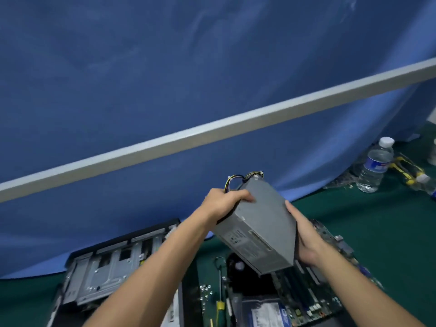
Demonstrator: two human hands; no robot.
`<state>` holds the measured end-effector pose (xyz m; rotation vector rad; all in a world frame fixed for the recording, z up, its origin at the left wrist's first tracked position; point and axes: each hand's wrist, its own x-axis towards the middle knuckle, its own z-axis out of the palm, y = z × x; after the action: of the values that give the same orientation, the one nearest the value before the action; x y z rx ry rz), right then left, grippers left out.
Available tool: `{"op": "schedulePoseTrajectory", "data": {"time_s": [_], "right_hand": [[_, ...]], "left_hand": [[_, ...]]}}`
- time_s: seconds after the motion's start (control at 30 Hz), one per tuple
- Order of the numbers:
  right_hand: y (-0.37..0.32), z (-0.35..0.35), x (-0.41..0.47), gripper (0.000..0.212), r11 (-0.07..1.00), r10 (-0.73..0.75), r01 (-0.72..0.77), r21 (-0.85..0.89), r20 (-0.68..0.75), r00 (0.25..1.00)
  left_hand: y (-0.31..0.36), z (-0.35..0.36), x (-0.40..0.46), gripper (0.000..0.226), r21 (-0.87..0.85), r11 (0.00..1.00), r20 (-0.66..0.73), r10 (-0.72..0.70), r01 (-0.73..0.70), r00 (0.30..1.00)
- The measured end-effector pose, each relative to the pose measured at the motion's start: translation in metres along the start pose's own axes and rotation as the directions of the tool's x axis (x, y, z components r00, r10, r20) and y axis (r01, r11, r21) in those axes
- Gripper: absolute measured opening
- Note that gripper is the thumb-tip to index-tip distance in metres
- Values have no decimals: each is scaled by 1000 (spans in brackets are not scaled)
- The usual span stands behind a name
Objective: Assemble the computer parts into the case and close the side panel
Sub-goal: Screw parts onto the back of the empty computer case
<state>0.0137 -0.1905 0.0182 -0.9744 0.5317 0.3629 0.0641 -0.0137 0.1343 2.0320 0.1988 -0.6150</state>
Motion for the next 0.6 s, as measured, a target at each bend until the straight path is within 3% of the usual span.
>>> {"op": "schedulePoseTrajectory", "data": {"time_s": [0.1, 0.2, 0.3, 0.4, 0.5, 0.57, 0.6], "right_hand": [[-1, 43, -9, 49, 989, -33, 25, 143, 55, 998], [2, 81, -21, 42, 963, -147, 126, 240, 71, 987], [9, 110, -33, 41, 948, -162, 128, 291, 93, 982], [26, 138, -47, 49, 952, -20, -10, 307, 94, 995], [48, 171, -63, 54, 913, 135, -150, 379, 68, 989], [64, 195, -73, 57, 875, 192, -185, 448, 31, 981], [71, 207, -78, 58, 858, 213, -195, 476, 17, 977]], "left_hand": [[13, -36, -22, 66, 65, 995, -4, 70, -70, 998], [10, -66, -37, 54, 97, 990, -30, 110, -106, 994], [-6, -88, -50, 45, 194, 966, -265, 217, -169, 940], [-33, -108, -71, 50, 302, 932, -518, 338, -201, 785], [-62, -122, -96, 61, 350, 915, -646, 392, -202, 656], [-78, -127, -111, 67, 312, 930, -659, 358, -193, 661], [-84, -130, -117, 74, 212, 954, -638, 300, -213, 709]]}}
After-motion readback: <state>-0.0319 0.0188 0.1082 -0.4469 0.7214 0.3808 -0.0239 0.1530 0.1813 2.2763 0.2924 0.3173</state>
